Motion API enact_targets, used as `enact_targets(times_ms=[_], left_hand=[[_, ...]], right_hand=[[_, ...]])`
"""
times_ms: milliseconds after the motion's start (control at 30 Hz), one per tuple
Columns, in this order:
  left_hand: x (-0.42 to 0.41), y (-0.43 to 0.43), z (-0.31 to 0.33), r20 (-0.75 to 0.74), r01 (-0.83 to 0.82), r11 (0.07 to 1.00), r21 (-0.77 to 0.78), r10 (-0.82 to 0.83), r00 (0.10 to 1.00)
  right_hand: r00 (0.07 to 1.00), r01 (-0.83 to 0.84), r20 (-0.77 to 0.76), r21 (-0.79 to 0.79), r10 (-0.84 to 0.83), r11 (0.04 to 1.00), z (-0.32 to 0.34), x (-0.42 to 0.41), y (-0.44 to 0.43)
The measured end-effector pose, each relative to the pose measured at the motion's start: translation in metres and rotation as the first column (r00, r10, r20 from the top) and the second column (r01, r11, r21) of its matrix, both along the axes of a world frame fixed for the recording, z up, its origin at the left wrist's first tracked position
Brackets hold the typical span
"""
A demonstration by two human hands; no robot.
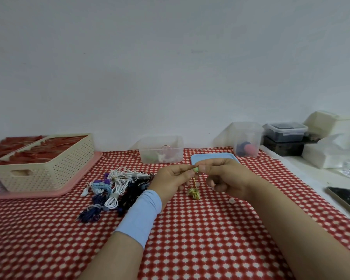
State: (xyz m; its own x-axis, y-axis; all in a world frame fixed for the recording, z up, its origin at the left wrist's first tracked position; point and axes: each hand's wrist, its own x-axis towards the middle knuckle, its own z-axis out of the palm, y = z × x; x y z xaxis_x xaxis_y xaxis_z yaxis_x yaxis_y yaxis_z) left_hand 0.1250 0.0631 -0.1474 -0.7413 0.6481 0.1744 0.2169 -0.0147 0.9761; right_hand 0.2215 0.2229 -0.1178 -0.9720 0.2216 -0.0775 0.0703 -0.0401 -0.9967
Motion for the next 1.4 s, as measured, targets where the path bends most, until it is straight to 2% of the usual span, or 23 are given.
enact_targets(times_ms=[133, 367, 500, 867, 1100, 1167, 1267, 1400], left_hand=[[-0.0005, 0.0009, -0.0002, 0.022, 0.000, 1.000, 0.024, -0.001, 1.000], [-0.0014, 0.0003, -0.0017, -0.002, -0.011, 1.000, -0.017, 0.011, 1.000], [-0.0012, 0.0005, -0.0015, 0.029, 0.006, 1.000, -0.008, -0.006, 1.000], [0.0031, -0.0004, 0.0011, 0.012, 0.003, 1.000, 0.003, -0.003, 1.000], [0.0037, -0.0013, 0.0026, -0.103, -0.039, 0.998, -0.053, 0.033, 0.994], [0.0058, 0.0009, 0.0037, -0.094, -0.049, 0.998, -0.046, 0.045, 0.995], [0.0062, 0.0060, 0.0058, -0.055, -0.080, 0.997, -0.020, 0.079, 0.995], [0.0050, 0.0056, 0.0051, -0.007, -0.087, 0.994, -0.060, 0.087, 0.996]], right_hand=[[1.000, -0.015, 0.005, -0.049, 0.015, 0.999, 0.0006, 0.0009, 0.0015], [1.000, -0.016, 0.013, -0.003, 0.016, 1.000, -0.0004, 0.0009, 0.0003], [1.000, -0.024, 0.013, -0.036, 0.024, 0.999, 0.0001, 0.0017, 0.0006], [1.000, 0.003, 0.025, 0.017, -0.004, 1.000, -0.0008, 0.0026, -0.0008], [0.995, 0.025, 0.094, -0.022, -0.022, 0.999, -0.0036, 0.0028, -0.0027], [0.997, 0.055, 0.054, -0.010, -0.054, 0.998, -0.0028, 0.0031, -0.0026], [0.992, 0.115, -0.059, 0.051, -0.112, 0.992, 0.0000, 0.0039, -0.0018], [0.984, 0.155, -0.129, 0.256, -0.125, 0.954, 0.0013, 0.0059, -0.0027]])
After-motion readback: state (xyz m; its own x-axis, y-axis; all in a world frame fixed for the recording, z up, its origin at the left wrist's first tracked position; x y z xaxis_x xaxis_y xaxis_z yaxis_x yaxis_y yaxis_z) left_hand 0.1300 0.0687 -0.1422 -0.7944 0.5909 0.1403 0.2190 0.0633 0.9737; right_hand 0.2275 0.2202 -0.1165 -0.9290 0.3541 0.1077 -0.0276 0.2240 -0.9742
